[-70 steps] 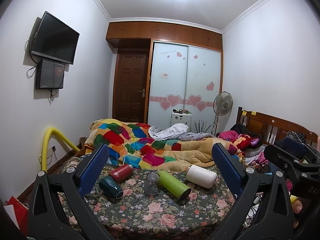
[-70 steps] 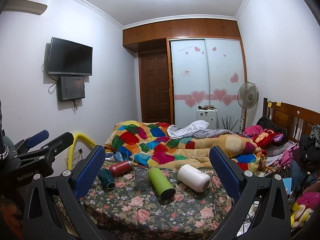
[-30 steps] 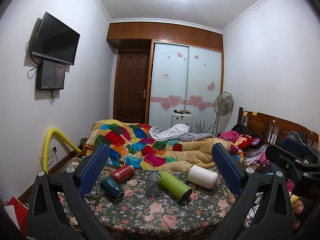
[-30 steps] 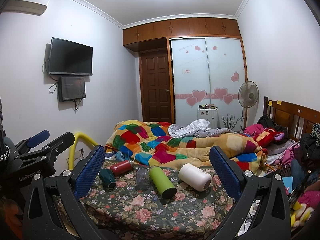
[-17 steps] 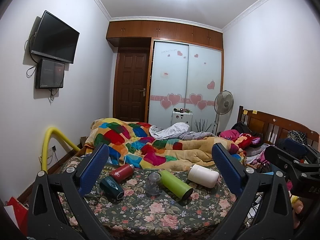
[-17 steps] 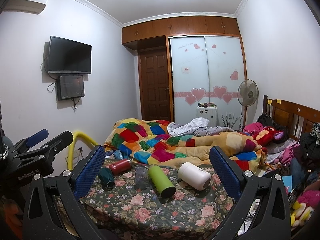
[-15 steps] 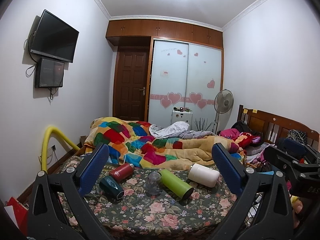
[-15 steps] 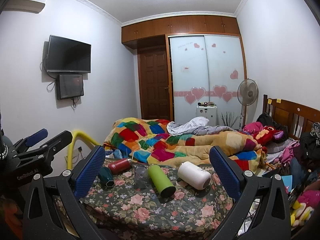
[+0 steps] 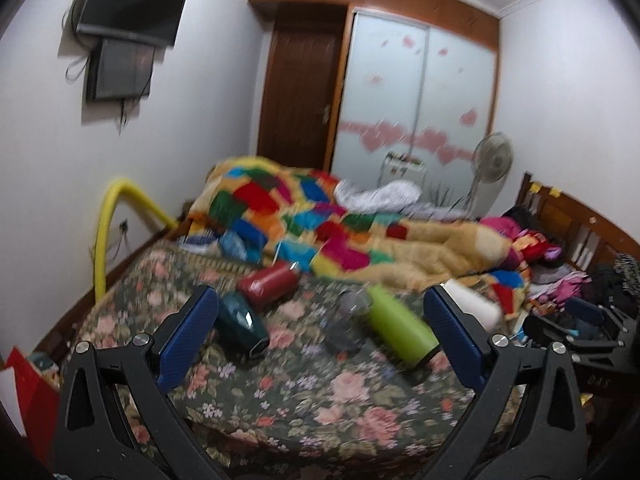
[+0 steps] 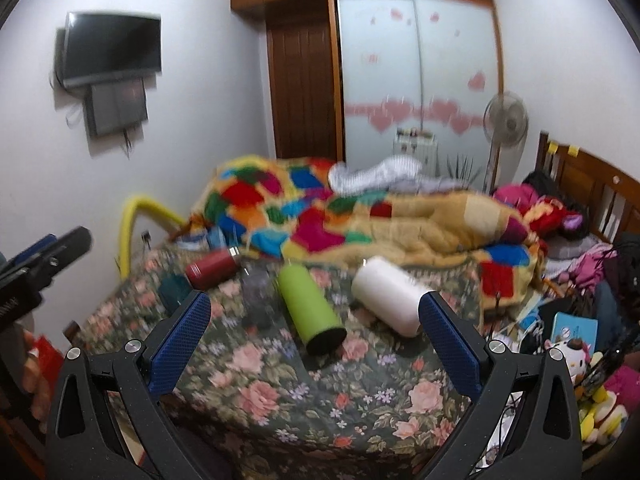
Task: Flip cup upright
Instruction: 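Move the right gripper to the lying lime-green bottle and close on it, then lift the green bottle with the right gripper toward the left gripper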
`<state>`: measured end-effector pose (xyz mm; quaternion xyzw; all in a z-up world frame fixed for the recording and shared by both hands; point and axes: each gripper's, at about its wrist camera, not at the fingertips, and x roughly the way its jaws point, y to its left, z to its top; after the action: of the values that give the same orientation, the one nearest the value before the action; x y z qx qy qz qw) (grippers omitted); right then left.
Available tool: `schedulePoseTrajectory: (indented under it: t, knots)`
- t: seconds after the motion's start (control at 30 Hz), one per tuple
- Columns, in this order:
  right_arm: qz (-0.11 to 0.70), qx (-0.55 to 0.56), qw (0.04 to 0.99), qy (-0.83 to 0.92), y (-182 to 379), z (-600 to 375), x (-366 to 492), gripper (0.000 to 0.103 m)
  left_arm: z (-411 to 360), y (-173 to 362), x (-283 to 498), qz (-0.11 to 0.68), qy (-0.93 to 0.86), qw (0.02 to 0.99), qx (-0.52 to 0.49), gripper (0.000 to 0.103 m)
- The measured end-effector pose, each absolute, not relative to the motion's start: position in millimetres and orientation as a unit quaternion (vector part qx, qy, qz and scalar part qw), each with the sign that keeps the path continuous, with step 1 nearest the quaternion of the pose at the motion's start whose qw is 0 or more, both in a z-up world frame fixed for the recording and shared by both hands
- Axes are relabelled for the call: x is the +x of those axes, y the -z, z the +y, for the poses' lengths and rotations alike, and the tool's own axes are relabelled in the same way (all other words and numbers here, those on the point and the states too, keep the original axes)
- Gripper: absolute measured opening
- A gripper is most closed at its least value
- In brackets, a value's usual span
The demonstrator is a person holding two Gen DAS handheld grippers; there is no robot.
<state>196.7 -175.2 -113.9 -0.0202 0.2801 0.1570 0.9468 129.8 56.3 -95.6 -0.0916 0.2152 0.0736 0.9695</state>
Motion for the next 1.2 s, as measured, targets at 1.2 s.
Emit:
schedulePoseTrajectory:
  t: [1.2]
  knots:
    - [0.563, -0.203, 0.77, -0.224, 274.2, -81.1, 402.6, 0.064, 90.2, 219.4, 203.8, 0.368, -0.102, 0.915, -0.13, 0.103]
